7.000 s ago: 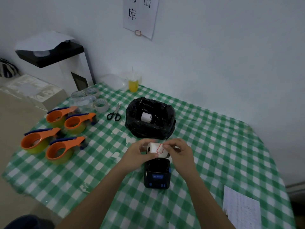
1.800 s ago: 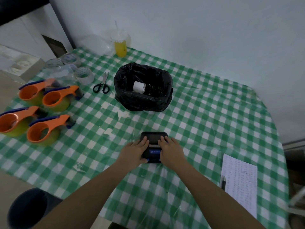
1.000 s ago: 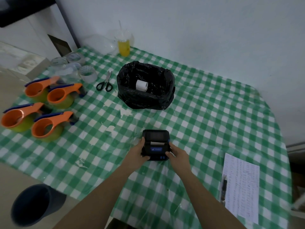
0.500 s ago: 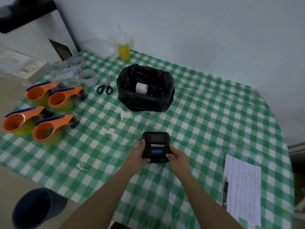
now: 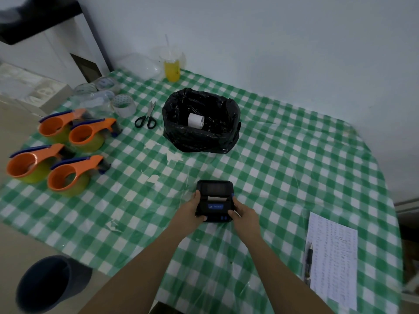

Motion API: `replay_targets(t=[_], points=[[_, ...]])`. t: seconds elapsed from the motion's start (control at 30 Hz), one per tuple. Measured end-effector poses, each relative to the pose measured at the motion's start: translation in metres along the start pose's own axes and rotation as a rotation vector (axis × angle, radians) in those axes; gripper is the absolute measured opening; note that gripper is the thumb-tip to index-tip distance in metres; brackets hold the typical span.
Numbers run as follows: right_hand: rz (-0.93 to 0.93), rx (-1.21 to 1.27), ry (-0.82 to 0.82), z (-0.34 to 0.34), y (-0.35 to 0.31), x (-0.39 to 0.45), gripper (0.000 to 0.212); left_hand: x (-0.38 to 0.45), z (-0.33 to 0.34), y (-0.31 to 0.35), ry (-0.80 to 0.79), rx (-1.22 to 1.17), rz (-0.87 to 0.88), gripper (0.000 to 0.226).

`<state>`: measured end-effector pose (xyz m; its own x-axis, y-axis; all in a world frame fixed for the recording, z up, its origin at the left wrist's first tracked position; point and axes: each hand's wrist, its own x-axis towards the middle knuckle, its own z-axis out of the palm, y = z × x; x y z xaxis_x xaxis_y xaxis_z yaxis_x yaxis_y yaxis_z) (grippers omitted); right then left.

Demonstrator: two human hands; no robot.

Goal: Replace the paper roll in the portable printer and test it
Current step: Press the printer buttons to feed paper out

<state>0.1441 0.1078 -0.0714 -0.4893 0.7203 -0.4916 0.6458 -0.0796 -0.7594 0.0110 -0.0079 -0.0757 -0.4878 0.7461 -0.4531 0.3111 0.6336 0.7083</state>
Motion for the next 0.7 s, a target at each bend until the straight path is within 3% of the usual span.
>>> replay_targets(t=[0.7], points=[[-0.004,0.017,0.011,0.0004,0.0001,-0.0003,0.046,-0.0008,-0.0004,0.0014,0.005,0.027,0.0,0.087]])
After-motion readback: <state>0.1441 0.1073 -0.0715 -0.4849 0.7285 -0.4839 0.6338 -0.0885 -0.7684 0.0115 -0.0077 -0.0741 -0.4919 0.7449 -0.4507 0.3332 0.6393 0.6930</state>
